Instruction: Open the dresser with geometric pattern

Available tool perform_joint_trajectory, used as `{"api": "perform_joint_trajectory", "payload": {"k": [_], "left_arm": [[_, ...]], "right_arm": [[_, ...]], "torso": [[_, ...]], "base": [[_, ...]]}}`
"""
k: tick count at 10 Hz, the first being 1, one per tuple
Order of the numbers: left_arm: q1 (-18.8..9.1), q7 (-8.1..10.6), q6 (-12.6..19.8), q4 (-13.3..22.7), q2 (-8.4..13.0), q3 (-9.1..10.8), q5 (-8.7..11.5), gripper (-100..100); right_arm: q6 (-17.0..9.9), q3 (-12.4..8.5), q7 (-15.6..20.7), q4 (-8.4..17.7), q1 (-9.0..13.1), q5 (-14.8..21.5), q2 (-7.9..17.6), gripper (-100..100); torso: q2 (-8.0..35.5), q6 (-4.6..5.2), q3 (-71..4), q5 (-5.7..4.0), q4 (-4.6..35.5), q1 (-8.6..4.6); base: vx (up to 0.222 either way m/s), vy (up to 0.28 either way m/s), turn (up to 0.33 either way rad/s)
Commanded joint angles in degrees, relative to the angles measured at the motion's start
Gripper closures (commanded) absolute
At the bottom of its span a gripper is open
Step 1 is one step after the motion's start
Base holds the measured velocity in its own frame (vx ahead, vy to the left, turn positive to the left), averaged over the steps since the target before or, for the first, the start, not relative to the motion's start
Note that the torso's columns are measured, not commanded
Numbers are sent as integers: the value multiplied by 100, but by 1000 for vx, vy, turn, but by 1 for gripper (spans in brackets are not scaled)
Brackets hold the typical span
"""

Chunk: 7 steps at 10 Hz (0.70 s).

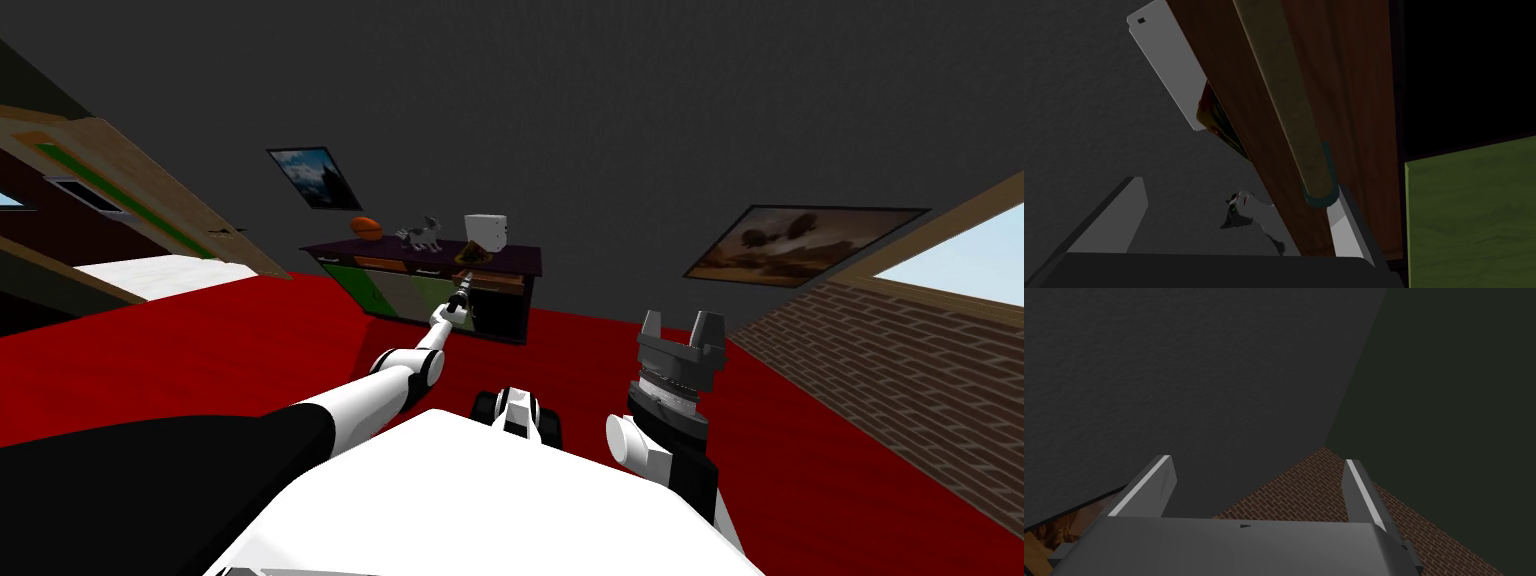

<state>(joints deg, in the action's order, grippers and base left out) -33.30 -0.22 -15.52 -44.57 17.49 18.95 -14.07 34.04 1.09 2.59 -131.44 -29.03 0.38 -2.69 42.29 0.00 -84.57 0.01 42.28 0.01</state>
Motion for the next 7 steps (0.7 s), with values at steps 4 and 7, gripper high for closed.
{"api": "perform_joint_trajectory", "payload": {"k": [4,7], "left_arm": [[-68,93,54,45,97,-119,46,0],[-68,93,54,45,97,-119,46,0]], "right_arm": [[0,0,0,0,0,0,1,0],[0,0,0,0,0,0,0,0]], "torso": [[-1,-1,-1,1,0,5],[0,0,0,-1,0,-1]], "base": [[0,-5,5],[0,0,0]]}}
